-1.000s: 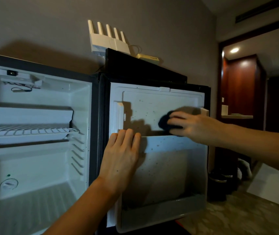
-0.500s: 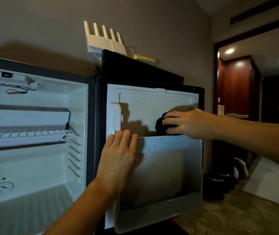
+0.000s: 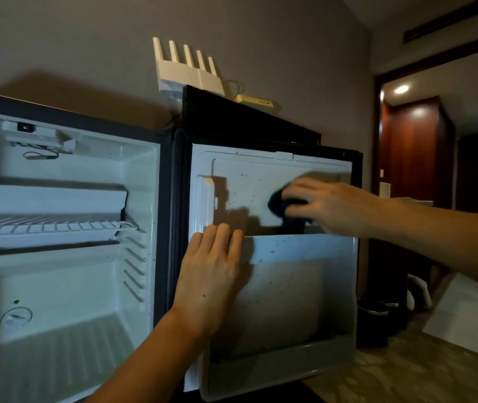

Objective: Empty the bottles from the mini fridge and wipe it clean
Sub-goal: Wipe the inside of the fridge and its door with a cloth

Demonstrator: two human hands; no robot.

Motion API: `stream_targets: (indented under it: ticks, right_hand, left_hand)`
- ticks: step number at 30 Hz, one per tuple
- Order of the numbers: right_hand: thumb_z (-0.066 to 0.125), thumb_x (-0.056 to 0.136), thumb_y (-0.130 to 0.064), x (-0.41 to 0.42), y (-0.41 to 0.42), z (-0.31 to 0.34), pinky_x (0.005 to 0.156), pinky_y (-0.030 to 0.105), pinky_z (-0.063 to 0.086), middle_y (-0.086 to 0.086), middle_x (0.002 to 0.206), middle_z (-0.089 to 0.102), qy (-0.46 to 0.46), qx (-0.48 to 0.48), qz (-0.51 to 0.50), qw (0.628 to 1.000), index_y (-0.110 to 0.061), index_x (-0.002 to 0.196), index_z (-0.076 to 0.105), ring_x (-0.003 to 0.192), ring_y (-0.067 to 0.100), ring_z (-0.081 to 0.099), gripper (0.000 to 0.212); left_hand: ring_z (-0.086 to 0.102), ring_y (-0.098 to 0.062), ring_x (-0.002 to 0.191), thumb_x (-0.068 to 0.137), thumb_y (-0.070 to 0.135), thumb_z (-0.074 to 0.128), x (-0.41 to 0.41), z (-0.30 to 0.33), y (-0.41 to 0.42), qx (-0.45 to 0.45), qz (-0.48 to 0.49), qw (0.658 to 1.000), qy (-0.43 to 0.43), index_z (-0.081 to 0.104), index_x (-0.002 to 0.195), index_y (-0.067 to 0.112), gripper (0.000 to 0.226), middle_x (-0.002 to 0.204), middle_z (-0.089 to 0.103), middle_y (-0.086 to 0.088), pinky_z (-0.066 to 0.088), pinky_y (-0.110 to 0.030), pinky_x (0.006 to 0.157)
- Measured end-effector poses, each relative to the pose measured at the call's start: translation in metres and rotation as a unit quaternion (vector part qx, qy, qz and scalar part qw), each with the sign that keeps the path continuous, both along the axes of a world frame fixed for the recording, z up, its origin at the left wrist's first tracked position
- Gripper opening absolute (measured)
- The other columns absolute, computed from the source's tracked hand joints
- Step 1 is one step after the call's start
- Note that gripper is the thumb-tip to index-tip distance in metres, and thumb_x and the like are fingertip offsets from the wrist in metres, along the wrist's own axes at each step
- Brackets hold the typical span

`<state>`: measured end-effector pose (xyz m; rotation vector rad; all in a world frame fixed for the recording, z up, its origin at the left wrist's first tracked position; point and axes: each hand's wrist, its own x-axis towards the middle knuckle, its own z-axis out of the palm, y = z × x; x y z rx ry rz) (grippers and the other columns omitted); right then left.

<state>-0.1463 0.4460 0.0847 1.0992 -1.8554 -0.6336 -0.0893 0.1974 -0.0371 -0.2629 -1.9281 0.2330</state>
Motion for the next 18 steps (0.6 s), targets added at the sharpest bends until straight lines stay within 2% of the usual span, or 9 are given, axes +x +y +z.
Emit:
stream_targets:
  ticks: [3,4,6,9,11,13,16,18]
  right_hand:
    - [0.075,0.076,-0.002,-0.005,-0.016,0.008,0.098,0.049,0.050,0.015,0.133,0.051,0.004,-0.196,0.023,0.980,-0.009,0.119,0.063,0.127,0.032,0.047,0.045]
    - [0.074,0.076,0.001,-0.007,-0.020,0.003,0.101,0.050,0.047,0.015,0.133,0.051,0.002,-0.219,0.032,0.975,-0.008,0.119,0.064,0.127,0.033,0.046,0.045]
    - [0.070,0.077,0.002,-0.009,-0.019,-0.013,0.107,0.047,0.041,0.013,0.135,0.051,0.009,-0.159,0.042,0.986,-0.011,0.117,0.066,0.131,0.032,0.042,0.043]
    - [0.066,0.079,-0.004,-0.008,-0.006,-0.022,0.109,0.042,0.039,0.004,0.143,0.046,-0.007,0.035,0.008,0.999,-0.023,0.120,0.064,0.140,0.025,0.032,0.045]
    - [0.067,0.080,-0.006,-0.008,-0.001,-0.009,0.109,0.040,0.041,0.001,0.145,0.043,-0.020,0.072,-0.028,0.997,-0.025,0.123,0.061,0.141,0.022,0.028,0.048]
    - [0.071,0.080,-0.006,-0.010,-0.002,0.007,0.104,0.041,0.046,0.005,0.143,0.043,-0.010,0.004,-0.024,1.000,-0.021,0.124,0.059,0.138,0.024,0.034,0.048]
    - [0.074,0.076,0.001,-0.011,-0.013,0.013,0.098,0.047,0.050,0.014,0.132,0.051,-0.007,-0.218,0.036,0.975,-0.010,0.119,0.064,0.123,0.031,0.049,0.046]
    - [0.074,0.075,0.002,-0.010,-0.024,0.000,0.102,0.047,0.046,0.013,0.131,0.053,-0.013,-0.249,0.058,0.967,-0.010,0.117,0.065,0.124,0.031,0.049,0.045]
  left_hand:
    - [0.047,-0.027,0.096,0.050,0.032,0.091,0.000,-0.001,-0.001,-0.004,0.001,1.000,0.006,0.058,0.118,0.007,0.079,0.105,0.054,-0.011,0.048,-0.040,0.082]
    - [0.047,-0.027,0.096,0.052,0.032,0.090,0.000,-0.001,-0.001,-0.005,0.001,1.000,0.009,0.059,0.118,0.007,0.078,0.104,0.054,-0.011,0.048,-0.040,0.082]
    - [0.048,-0.027,0.094,0.059,0.035,0.087,-0.001,0.000,-0.001,-0.006,-0.002,1.000,0.013,0.059,0.117,0.007,0.071,0.103,0.054,-0.010,0.048,-0.039,0.081]
    - [0.048,-0.026,0.093,0.062,0.040,0.085,-0.004,0.000,0.001,0.000,-0.001,1.000,0.005,0.059,0.116,0.009,0.068,0.103,0.054,-0.009,0.047,-0.038,0.081]
    - [0.047,-0.026,0.094,0.057,0.037,0.089,-0.004,0.000,0.001,-0.003,0.003,1.000,0.003,0.059,0.116,0.009,0.072,0.103,0.053,-0.009,0.047,-0.038,0.081]
    - [0.046,-0.027,0.094,0.054,0.033,0.090,-0.003,0.000,0.001,-0.005,0.003,1.000,0.004,0.059,0.116,0.007,0.075,0.103,0.054,-0.011,0.047,-0.039,0.081]
    - [0.047,-0.028,0.094,0.052,0.029,0.090,-0.001,0.001,0.000,-0.008,0.002,1.000,0.011,0.058,0.118,0.005,0.077,0.103,0.054,-0.012,0.049,-0.040,0.081]
    - [0.047,-0.028,0.095,0.054,0.028,0.089,-0.001,0.000,0.000,-0.009,0.000,1.000,0.013,0.058,0.118,0.005,0.075,0.104,0.054,-0.012,0.048,-0.040,0.082]
